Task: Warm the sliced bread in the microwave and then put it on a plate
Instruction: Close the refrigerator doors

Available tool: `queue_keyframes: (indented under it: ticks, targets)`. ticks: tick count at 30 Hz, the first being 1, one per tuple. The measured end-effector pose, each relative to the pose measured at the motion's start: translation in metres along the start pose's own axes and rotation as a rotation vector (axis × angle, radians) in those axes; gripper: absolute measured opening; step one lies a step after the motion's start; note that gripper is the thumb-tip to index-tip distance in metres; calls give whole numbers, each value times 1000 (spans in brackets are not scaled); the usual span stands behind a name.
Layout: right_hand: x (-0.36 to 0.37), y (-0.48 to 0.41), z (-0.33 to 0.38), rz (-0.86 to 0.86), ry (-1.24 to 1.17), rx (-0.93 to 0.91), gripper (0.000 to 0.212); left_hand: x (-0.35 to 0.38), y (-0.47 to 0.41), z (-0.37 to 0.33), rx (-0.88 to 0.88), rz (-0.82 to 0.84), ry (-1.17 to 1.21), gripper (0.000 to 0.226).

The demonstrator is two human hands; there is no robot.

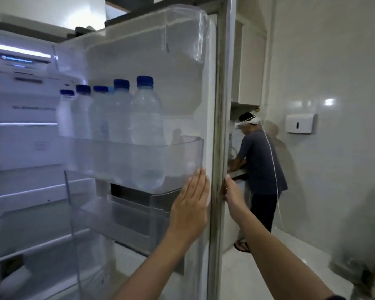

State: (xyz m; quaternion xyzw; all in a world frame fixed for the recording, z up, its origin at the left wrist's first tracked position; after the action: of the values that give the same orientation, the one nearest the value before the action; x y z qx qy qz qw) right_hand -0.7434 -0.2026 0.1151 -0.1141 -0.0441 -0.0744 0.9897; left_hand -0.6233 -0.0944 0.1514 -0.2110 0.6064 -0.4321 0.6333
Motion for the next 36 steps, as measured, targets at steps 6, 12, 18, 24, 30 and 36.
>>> queue_keyframes:
  ticks: [6, 12, 18, 24, 30, 36]
  targets:
    - [3, -1, -13, 61, -100, 9, 52, 3, 8, 3, -16, -32, -157, 59]
    - [7, 20, -18, 101, -170, -39, 41, -6, 23, 14, -27, -38, -315, 62]
    - [26, 66, 2, 32, -102, -295, 28, -31, 51, 43, -24, -84, -422, 59]
    - [62, 109, 6, 66, -37, -469, 33, -63, 90, 79, -89, -105, -434, 62]
    - [104, 160, 14, 204, 41, -580, 40, -86, 126, 121, -316, 30, -425, 65]
    - [150, 197, 14, 433, 91, -622, 47, -110, 161, 161, -497, 150, -288, 65]
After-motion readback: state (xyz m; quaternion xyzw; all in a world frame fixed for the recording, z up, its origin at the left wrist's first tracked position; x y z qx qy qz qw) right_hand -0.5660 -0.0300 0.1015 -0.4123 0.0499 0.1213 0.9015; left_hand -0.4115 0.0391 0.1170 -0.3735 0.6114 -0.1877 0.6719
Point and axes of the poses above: each hand's wrist, its own y-axis away from the middle knuckle, its own x-axis out of the palm, z = x × y, the point moved 8 cm from there along -y, towards the middle knuckle, and after that the axes turned 2 degrees about -x, right-handed, at the moved point
